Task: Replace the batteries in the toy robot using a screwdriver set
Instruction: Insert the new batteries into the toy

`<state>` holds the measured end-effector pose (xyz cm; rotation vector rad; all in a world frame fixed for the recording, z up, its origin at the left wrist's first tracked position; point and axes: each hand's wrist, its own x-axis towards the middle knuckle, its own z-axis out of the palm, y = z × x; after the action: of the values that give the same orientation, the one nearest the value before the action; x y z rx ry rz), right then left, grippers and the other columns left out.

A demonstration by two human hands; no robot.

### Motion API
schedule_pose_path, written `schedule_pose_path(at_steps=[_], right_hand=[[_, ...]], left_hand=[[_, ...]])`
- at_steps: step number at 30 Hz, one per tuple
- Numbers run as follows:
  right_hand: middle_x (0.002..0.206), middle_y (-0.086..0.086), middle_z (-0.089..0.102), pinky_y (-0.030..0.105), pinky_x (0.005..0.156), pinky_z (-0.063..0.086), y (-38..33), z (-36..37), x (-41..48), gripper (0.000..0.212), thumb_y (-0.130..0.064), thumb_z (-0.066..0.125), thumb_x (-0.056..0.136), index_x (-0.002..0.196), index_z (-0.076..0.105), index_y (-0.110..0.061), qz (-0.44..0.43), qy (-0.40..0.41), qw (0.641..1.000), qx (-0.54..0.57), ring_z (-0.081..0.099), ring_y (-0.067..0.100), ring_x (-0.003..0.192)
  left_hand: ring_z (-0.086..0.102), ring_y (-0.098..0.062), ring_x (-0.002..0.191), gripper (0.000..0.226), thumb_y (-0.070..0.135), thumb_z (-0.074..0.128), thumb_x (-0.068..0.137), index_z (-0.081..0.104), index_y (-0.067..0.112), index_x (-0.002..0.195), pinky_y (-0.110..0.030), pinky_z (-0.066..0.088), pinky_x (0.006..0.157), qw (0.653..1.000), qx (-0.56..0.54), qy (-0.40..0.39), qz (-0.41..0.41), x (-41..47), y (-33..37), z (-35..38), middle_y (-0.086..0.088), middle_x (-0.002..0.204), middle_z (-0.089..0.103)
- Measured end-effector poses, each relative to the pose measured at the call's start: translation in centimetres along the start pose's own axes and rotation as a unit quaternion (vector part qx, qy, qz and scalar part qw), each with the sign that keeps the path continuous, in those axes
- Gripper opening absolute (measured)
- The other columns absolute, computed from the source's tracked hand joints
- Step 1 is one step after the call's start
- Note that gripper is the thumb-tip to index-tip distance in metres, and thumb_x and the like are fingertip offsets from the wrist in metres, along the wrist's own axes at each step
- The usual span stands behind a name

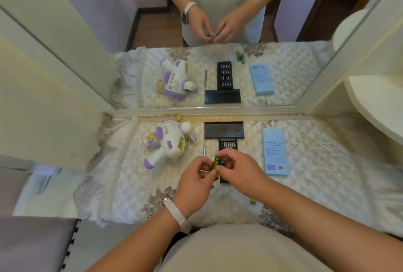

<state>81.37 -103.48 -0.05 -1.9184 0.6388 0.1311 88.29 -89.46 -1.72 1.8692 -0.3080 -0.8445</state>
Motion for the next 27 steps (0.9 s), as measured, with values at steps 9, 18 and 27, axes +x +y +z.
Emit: schedule_pose_path(at_steps=[9, 18, 27], right_hand=[[0.074, -0.005, 0.067, 0.028, 0.069, 0.056, -4.2, 4.8, 2.1, 0.016, -0.023, 0.071, 0.086, 0.092, 0.061, -0.033, 0.005, 0.026, 1.000, -0.008, 0.066, 0.003, 0.064], [0.074, 0.002, 0.071, 0.036, 0.072, 0.058, -5.2, 6.9, 3.1, 0.012, -0.023, 0.074, 0.084, 0.083, 0.065, -0.031, 0.050, 0.099, 0.994, 0.020, 0.069, 0.011, 0.065], [0.074, -0.006, 0.066, 0.025, 0.065, 0.050, -4.9, 6.3, 3.9, 0.011, -0.030, 0.073, 0.084, 0.086, 0.062, -0.032, 0.080, 0.138, 0.987, -0.026, 0.064, 0.010, 0.068]], left_hand=[[0.070, -0.029, 0.085, 0.017, 0.008, 0.068, 0.089, 0.070, 0.023, 0.097, -0.043, 0.059, 0.078, 0.999, -0.007, -0.033, 0.025, 1.7, -1.4, -6.9, -0.003, 0.087, 0.076], [0.060, -0.009, 0.082, 0.015, 0.022, 0.067, 0.090, 0.062, 0.022, 0.105, -0.011, 0.044, 0.067, 0.992, 0.085, 0.082, 0.043, 6.3, -1.7, -12.9, -0.001, 0.098, 0.063], [0.063, -0.026, 0.084, 0.064, 0.079, 0.051, 0.067, 0.039, 0.023, 0.096, -0.054, 0.059, 0.072, 0.965, 0.242, 0.020, -0.099, 10.9, -1.1, -13.6, 0.004, 0.094, 0.061]])
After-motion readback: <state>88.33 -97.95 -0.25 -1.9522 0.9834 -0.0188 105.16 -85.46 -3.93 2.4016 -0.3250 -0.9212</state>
